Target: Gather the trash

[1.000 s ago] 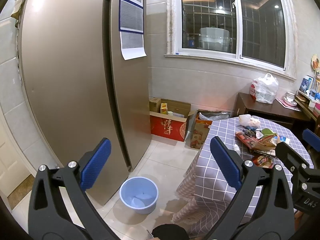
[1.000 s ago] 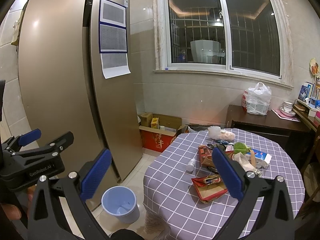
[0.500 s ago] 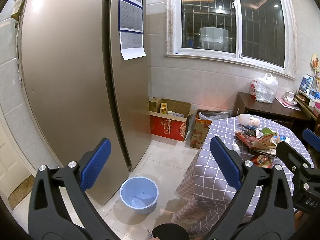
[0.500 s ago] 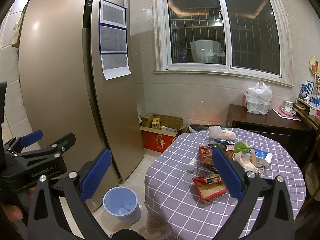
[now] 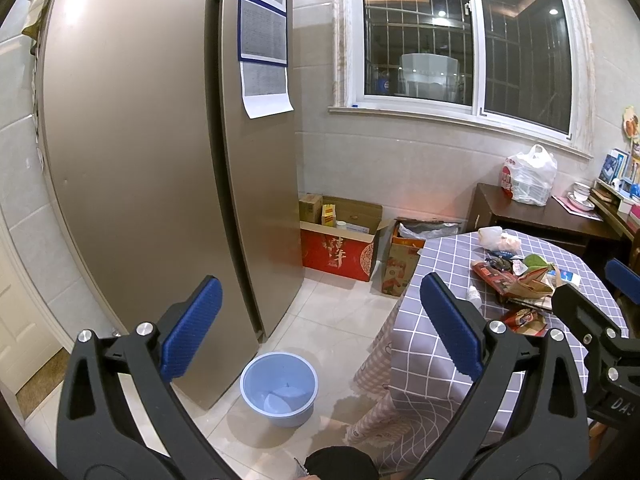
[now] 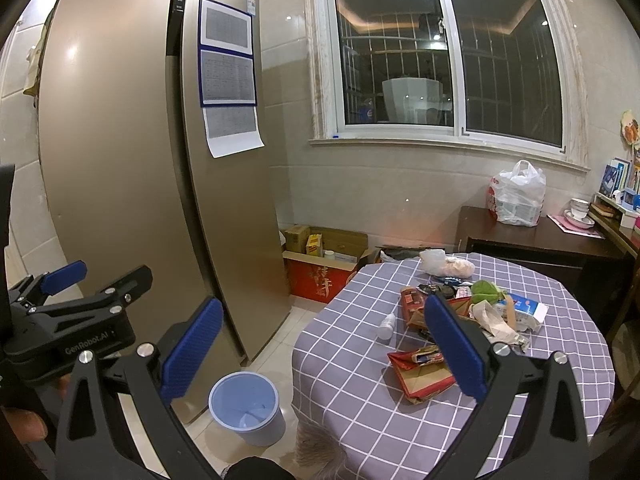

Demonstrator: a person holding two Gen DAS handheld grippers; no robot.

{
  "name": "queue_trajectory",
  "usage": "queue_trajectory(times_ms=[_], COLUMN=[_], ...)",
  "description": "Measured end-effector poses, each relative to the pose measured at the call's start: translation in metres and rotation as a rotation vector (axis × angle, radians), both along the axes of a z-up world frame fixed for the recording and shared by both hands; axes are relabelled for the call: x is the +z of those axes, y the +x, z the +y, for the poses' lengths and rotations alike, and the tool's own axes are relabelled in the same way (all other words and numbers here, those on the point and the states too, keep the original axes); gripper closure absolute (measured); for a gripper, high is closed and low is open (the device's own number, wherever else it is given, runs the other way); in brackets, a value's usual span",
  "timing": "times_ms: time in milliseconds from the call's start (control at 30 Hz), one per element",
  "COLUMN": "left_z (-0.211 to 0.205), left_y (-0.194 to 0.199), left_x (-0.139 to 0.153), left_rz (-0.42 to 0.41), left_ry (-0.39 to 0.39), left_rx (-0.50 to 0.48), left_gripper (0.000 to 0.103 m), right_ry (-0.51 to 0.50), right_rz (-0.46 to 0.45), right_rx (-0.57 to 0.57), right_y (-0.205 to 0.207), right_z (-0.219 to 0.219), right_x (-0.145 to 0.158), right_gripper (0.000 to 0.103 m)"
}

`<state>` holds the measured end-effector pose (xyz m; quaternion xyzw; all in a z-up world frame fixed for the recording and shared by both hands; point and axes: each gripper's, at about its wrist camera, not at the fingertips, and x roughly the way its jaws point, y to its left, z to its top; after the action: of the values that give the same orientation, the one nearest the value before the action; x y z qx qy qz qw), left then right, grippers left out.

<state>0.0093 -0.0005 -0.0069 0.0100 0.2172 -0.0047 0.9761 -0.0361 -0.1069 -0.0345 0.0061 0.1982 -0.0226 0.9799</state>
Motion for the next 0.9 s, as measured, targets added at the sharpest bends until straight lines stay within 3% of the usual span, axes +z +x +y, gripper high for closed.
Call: queue_trajectory(times_ms=[900], left_z=[0.0003], left_y=[-0.0010], left_x=[-0.0001], left_rz=[0.002], left_ry=[0.000], left_rx=[0.002], left_gripper=[0.006], right_ry=[0.026], right_rz=[0.014], right_rx=[0.011], right_y=[0.0034], right_z=[-0.0026], right_x=[-0.0041], right_gripper=[0.004])
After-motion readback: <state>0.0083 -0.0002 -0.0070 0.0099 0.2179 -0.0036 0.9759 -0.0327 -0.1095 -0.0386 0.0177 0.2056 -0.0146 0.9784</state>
